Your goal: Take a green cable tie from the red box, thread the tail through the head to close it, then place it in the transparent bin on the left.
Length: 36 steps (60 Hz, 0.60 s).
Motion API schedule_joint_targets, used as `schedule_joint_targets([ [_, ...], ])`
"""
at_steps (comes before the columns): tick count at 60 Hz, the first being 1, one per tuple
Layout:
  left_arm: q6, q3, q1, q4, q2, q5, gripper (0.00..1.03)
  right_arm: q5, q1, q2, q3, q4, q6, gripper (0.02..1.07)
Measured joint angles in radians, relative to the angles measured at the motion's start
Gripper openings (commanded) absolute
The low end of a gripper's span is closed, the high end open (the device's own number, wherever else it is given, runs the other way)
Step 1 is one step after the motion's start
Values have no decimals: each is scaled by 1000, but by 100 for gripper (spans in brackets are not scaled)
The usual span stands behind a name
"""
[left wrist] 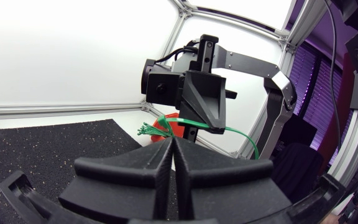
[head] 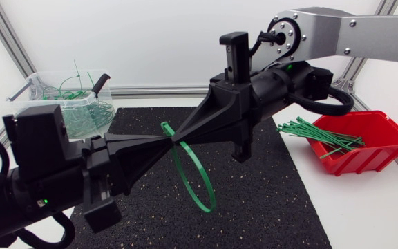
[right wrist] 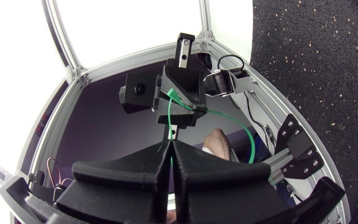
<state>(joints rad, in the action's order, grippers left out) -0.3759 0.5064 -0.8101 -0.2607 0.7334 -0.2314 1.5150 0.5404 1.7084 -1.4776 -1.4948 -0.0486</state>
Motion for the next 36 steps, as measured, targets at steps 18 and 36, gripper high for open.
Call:
schedule_joint_targets([
  [18, 72, -12, -60, -6, -5, 60, 3, 0, 0, 11, -3, -14, 0, 7],
  [36, 132, -18, -138, -5, -19, 151, 3, 5, 1, 45, -21, -47, 0, 8],
])
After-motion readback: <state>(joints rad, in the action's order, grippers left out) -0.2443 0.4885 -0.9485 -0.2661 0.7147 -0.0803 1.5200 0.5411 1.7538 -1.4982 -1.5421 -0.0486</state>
